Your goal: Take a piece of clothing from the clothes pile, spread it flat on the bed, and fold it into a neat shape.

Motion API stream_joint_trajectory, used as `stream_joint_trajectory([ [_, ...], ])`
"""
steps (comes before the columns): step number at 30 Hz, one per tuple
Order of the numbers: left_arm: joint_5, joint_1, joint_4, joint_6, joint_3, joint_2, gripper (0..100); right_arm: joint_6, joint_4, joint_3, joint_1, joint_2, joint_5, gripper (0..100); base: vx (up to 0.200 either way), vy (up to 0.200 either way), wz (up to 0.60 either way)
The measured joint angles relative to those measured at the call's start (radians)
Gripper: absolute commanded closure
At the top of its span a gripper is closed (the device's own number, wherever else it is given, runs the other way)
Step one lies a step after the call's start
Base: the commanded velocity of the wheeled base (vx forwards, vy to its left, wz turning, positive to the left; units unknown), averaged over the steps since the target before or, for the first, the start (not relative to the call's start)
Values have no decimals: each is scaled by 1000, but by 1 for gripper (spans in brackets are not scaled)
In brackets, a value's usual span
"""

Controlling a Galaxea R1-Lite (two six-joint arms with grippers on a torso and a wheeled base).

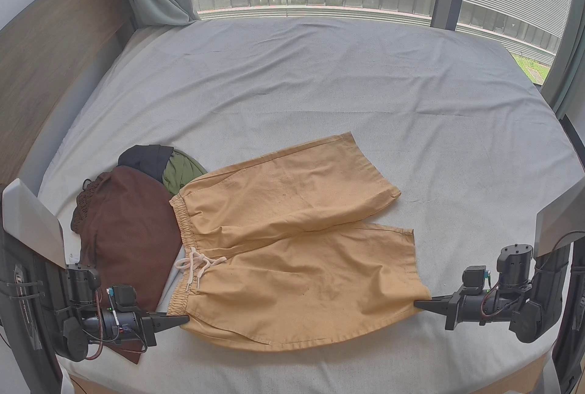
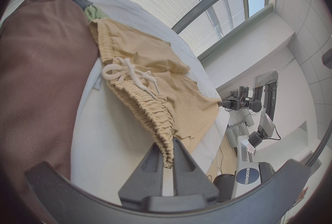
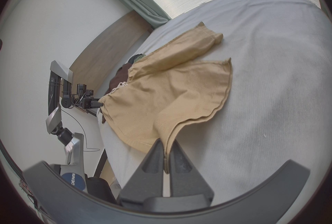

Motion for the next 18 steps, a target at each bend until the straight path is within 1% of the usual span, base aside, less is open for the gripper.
stream_joint_trajectory([
  [3, 0, -17, 0, -10, -3, -29, 100, 14, 0, -8, 13, -31, 0, 100, 0, 0, 0],
  [10, 3, -37, 0, -49, -39, -78, 100, 16, 0, -21, 21, -61, 0, 100, 0, 0, 0],
  [15, 10, -59, 0, -93, -73, -108, 100, 16, -1, -27, 22, -71, -1, 100, 0, 0, 0],
  [18, 33, -77, 0, -144, -110, -128, 100, 17, -1, -30, 23, -76, -1, 100, 0, 0, 0],
])
